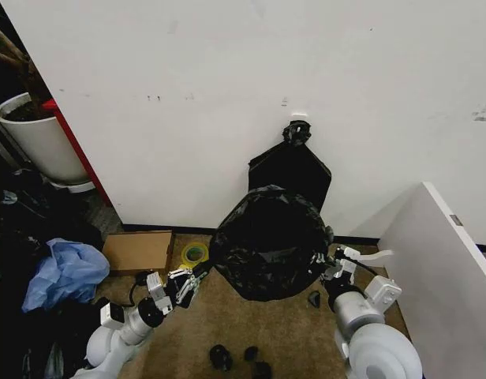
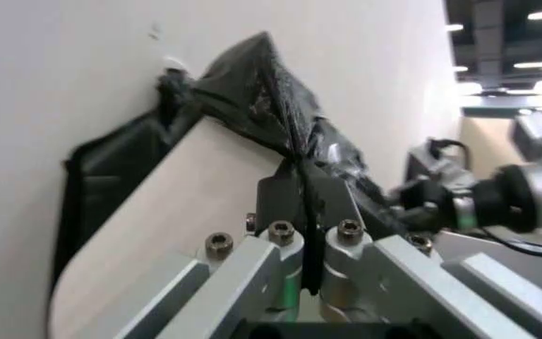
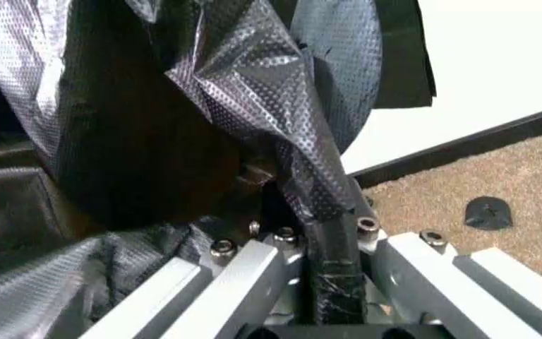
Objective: Place the garbage bag over the trash bin.
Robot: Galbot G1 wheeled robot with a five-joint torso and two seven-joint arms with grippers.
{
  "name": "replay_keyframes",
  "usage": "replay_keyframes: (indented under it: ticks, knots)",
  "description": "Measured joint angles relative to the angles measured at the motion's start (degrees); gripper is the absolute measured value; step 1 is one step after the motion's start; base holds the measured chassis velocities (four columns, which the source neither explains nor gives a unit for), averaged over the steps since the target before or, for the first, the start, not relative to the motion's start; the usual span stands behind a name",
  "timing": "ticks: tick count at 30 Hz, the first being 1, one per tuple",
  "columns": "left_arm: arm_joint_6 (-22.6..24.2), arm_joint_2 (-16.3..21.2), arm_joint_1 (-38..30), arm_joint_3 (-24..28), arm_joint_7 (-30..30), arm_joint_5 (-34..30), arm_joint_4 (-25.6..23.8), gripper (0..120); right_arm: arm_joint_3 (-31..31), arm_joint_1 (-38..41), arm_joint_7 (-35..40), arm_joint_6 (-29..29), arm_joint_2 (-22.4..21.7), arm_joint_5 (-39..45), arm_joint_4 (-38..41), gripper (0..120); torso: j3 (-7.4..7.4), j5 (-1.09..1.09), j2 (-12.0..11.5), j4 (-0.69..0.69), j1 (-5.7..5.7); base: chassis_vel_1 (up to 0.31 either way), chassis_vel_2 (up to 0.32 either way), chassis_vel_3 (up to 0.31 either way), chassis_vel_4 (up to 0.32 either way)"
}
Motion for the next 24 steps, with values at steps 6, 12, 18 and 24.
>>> replay_keyframes:
  ticks: [6,12,18,24]
  knots:
    - [-2.8,0.0,-0.6,0.2,-6.4,2.4,1.0,0,-0.6,-0.5,0.0,0.0,-0.1,-0.1,1.0,0,0.0,0.0,0.0,-0.01,0.0,0.0,0.0,0.0,0.0]
    - [-4.0,-0.2,-0.6,0.3,-9.3,5.8,1.4,0,-0.5,-0.2,-0.2,0.3,0.1,1.2,1.6,0,0.0,0.01,0.0,0.0,0.0,0.0,0.0,0.0,0.0]
    - [-5.4,-0.4,-0.2,0.5,-10.3,8.9,1.8,0,-0.2,-0.2,-0.8,0.9,0.2,3.4,2.3,0,0.0,0.0,0.0,-0.01,0.0,0.0,0.0,0.0,0.0]
    - [-6.1,-0.6,0.9,1.0,-9.3,7.3,0.7,0,-0.7,-0.3,-1.6,2.2,0.4,3.5,2.4,0,0.0,0.0,0.0,-0.01,0.0,0.0,0.0,0.0,0.0]
